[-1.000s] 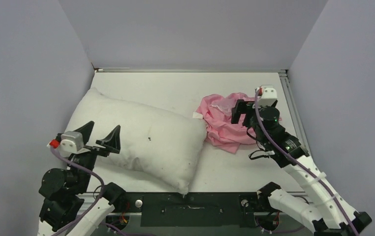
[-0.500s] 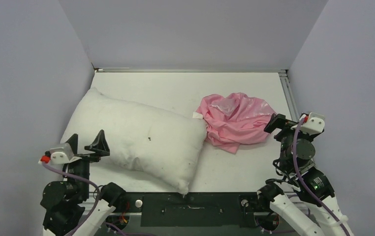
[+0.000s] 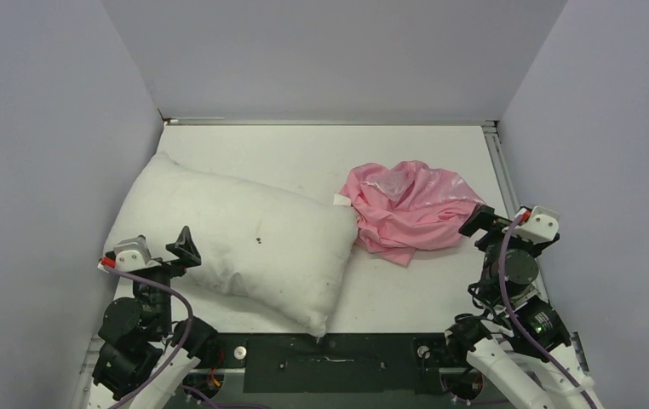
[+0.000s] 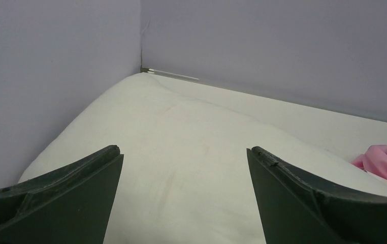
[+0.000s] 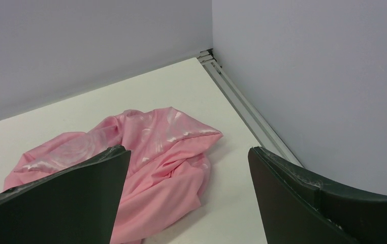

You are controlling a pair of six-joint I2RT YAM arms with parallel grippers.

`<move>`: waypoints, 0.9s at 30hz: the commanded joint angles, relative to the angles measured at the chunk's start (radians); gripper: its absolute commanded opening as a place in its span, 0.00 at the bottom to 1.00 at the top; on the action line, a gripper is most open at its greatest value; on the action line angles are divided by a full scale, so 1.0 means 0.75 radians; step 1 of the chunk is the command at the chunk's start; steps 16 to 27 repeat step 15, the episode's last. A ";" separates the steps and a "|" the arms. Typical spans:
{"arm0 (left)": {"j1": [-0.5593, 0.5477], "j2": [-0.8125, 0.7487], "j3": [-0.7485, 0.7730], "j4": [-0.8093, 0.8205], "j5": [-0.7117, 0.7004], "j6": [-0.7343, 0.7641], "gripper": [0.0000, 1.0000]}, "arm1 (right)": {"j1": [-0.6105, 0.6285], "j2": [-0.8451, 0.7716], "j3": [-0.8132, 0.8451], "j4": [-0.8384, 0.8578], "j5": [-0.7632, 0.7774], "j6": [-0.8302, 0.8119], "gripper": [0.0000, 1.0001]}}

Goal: Remove the pillowcase from the pillow

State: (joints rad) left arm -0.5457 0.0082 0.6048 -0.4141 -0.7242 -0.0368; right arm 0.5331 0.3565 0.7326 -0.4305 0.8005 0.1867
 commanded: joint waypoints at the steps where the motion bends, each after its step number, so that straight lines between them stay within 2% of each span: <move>1: 0.016 -0.199 -0.018 0.086 0.010 0.024 0.96 | -0.020 0.015 0.000 0.071 0.018 -0.017 0.90; 11: 0.020 -0.200 -0.021 0.086 0.025 0.021 0.96 | -0.158 0.036 -0.002 0.093 -0.130 0.000 0.90; 27: 0.020 -0.199 -0.025 0.091 0.023 0.024 0.96 | -0.161 0.035 -0.004 0.097 -0.140 0.000 0.90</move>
